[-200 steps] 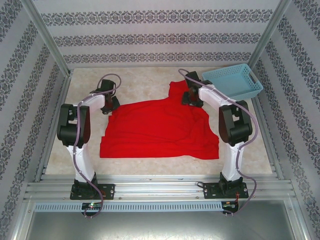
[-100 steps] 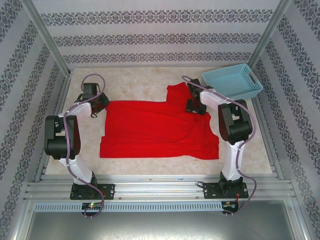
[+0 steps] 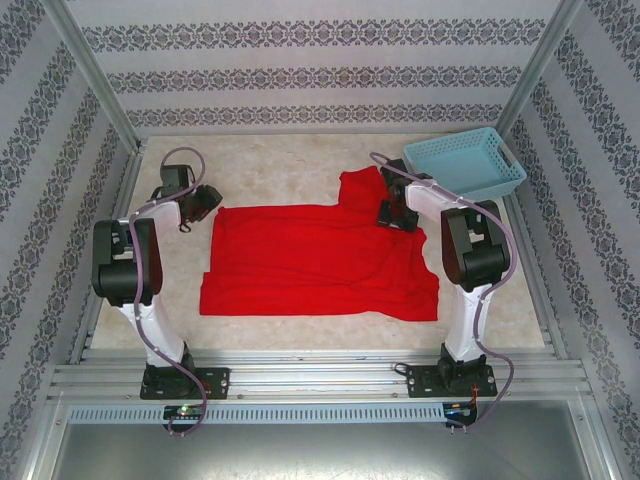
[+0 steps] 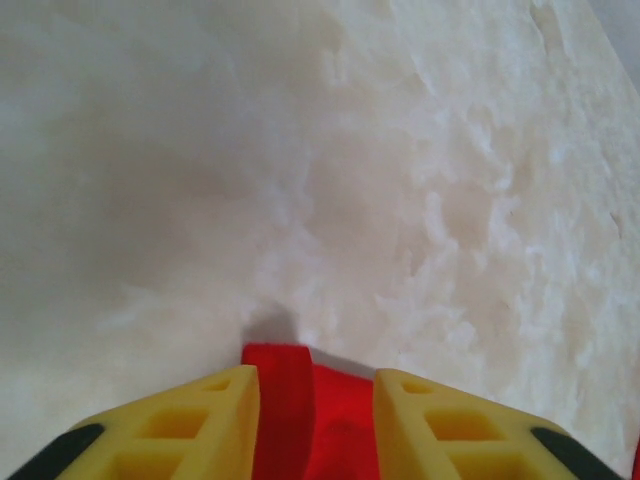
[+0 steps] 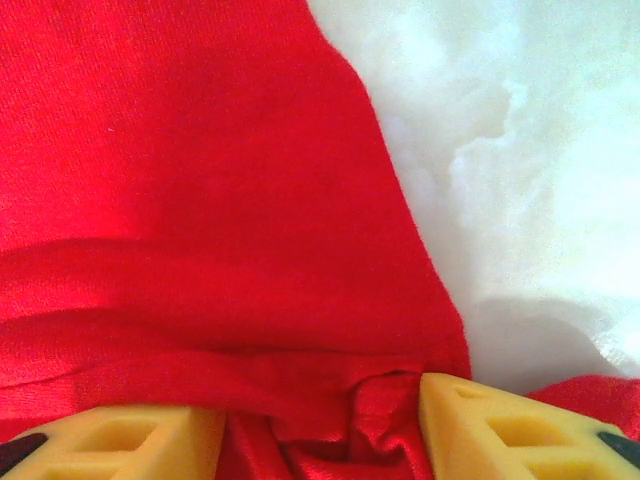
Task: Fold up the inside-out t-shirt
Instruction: Smooth out the T-shirt at the center of the table.
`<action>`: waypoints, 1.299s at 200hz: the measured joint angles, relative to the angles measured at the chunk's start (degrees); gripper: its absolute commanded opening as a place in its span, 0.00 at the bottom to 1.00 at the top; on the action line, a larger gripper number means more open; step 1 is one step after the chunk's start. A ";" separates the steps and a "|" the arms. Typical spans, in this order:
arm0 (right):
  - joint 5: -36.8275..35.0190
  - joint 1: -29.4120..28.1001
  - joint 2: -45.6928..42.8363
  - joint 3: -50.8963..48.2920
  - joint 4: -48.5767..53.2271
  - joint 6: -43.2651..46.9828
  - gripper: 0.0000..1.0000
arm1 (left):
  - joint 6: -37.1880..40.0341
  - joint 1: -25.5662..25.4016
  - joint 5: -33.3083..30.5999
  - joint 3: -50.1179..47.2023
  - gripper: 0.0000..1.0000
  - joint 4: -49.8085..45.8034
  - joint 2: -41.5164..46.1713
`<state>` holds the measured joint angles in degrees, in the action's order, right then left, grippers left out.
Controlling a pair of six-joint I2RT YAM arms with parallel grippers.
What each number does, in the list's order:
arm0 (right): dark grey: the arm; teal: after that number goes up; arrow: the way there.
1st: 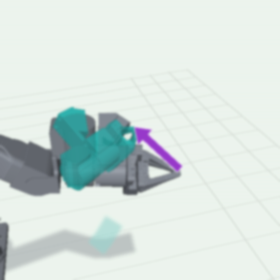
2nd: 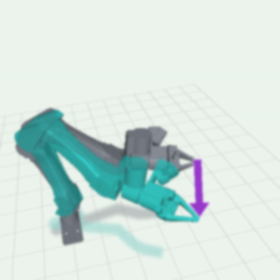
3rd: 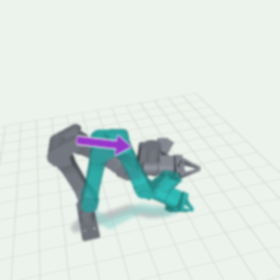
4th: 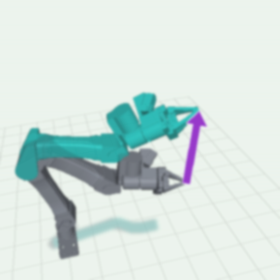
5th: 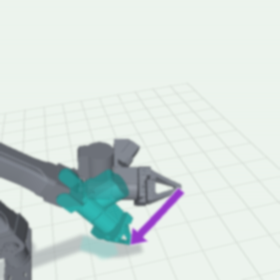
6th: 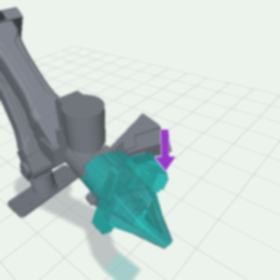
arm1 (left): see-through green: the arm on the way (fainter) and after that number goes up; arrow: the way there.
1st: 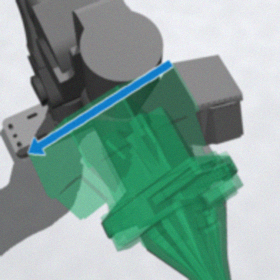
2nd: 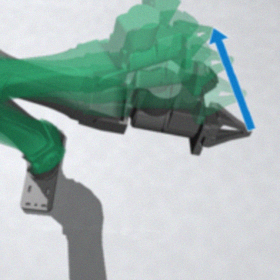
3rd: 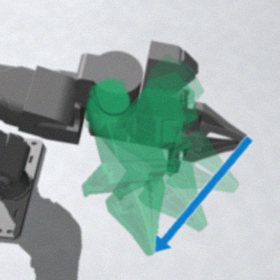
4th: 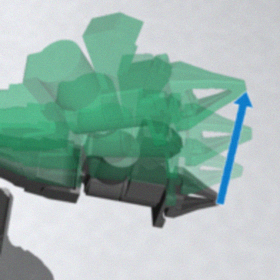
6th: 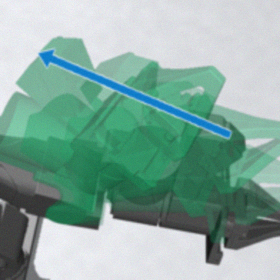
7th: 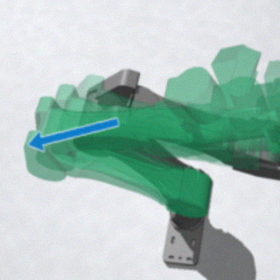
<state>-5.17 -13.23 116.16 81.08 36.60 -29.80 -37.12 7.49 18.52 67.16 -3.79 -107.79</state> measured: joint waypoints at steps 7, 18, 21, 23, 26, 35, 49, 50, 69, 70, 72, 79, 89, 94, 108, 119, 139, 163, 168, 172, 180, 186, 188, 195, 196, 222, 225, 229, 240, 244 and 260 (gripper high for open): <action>0.00 0.00 0.00 0.00 0.00 0.00 0.54 | 0.68 -0.09 -0.94 1.29 0.41 -1.42 -0.39; 0.00 0.00 0.00 0.00 -0.02 0.00 0.54 | 1.95 -0.37 -2.62 3.58 0.43 -4.00 -1.33; 0.00 0.00 0.00 0.00 -0.02 0.00 0.54 | 2.16 -0.46 -2.91 4.17 0.43 -4.63 -1.60; 0.02 0.00 0.00 0.00 -0.02 0.00 0.54 | 2.47 -0.57 -3.21 4.66 0.43 -5.16 -1.90; 0.00 0.00 0.00 0.00 -0.02 0.00 0.54 | 2.69 -0.68 -3.63 5.33 0.43 -5.95 -2.23; 0.00 0.00 0.00 0.00 -0.02 0.00 0.54 | 3.43 -1.09 -4.31 7.39 0.43 -8.02 -3.50; 0.02 0.00 0.00 0.00 -0.04 0.00 0.54 | 4.74 -1.97 -5.22 10.73 0.43 -11.06 -6.16; 0.02 0.00 0.00 0.00 -0.04 0.00 0.54 | 4.83 -2.01 -5.33 10.88 0.43 -11.19 -6.29; 0.02 0.00 0.00 0.00 -0.07 -0.02 0.54 | 6.32 -3.61 -6.71 13.79 0.43 -14.53 -9.31; 0.02 0.00 0.00 0.00 -0.07 0.00 0.54 | 6.38 -3.69 -6.75 13.86 0.42 -14.67 -9.42; 0.02 0.00 0.00 0.00 -0.07 -0.02 0.54 | 6.58 -3.87 -6.91 14.12 0.42 -15.06 -9.73; 0.02 0.00 0.00 0.00 -0.09 0.00 0.54 | 7.02 -4.52 -7.28 14.84 0.41 -16.26 -10.56; 0.02 0.00 -0.02 0.00 -0.13 0.00 0.54 | 7.54 -5.20 -7.85 15.72 0.36 -17.73 -11.54; 0.02 0.00 0.00 0.00 -0.15 0.00 0.53 | 7.96 -5.53 -8.68 16.17 0.32 -18.43 -11.93; 0.02 0.00 -0.02 -0.07 -0.22 0.00 0.52 | 8.66 -5.64 -9.49 18.01 0.25 -20.24 -12.63; 0.02 0.00 -0.02 -0.24 -0.33 0.00 0.52 | 8.76 -5.62 -10.05 19.04 0.21 -20.79 -13.20; -0.02 0.00 -0.09 -0.50 -0.61 0.00 0.52 | 8.87 -5.62 -10.69 19.34 0.16 -21.59 -13.51; -0.07 0.00 -0.13 -0.63 -0.85 0.00 0.52 | 8.98 -5.62 -11.10 19.34 0.10 -22.51 -13.51; -0.09 0.00 -0.13 -0.66 -0.85 0.00 0.52 | 9.05 -5.60 -11.13 19.34 0.09 -22.60 -13.51; -0.09 0.00 -0.13 -0.68 -0.87 0.00 0.52 | 9.05 -5.60 -11.13 19.34 0.08 -22.62 -13.51; -0.11 0.00 -0.13 -0.70 -0.87 0.00 0.52 | 9.07 -5.55 -11.10 19.34 0.07 -22.60 -13.49; -0.11 0.00 -0.13 -0.70 -0.90 0.02 0.52 | 9.07 -5.51 -11.08 19.32 0.07 -22.58 -13.46; -0.11 0.00 -0.13 -0.70 -0.87 0.00 0.52 | 9.07 -5.51 -11.08 19.30 0.07 -22.58 -13.44; -0.15 0.00 -0.13 -0.70 -0.87 0.00 0.52 | 9.05 -5.49 -11.06 19.10 0.06 -22.36 -13.33; -0.15 0.00 -0.13 -0.70 -0.87 0.02 0.52 | 9.05 -5.49 -11.06 19.02 0.06 -22.32 -13.31; -1.07 0.02 -0.15 -0.72 -0.81 -0.02 0.51 | 8.35 -4.57 -9.22 16.00 0.03 -20.39 -11.06; -1.27 0.02 -0.13 -0.76 -0.83 -0.02 0.51 | 8.11 -4.33 -8.96 15.50 0.03 -20.02 -10.64; -1.46 0.02 -0.15 -0.90 -0.92 -0.04 0.50 | 7.80 -3.93 -8.39 14.60 0.03 -19.28 -9.92; -1.90 0.02 -0.35 -1.51 -1.25 -0.07 0.50 | 6.69 -2.78 -6.84 12.24 0.03 -17.42 -7.89; -1.97 0.04 -0.55 -1.84 -1.51 -0.11 0.50 | 6.32 -2.25 -6.27 11.30 0.03 -16.57 -7.06; -1.97 0.31 -1.38 -2.91 -1.75 -0.28 0.49 | 4.55 -0.24 -4.00 8.22 0.03 -13.53 -4.09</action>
<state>-7.14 -12.93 114.78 78.17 34.85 -30.09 -32.58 7.25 14.52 75.37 -17.32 -111.87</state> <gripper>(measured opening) 0.496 0.053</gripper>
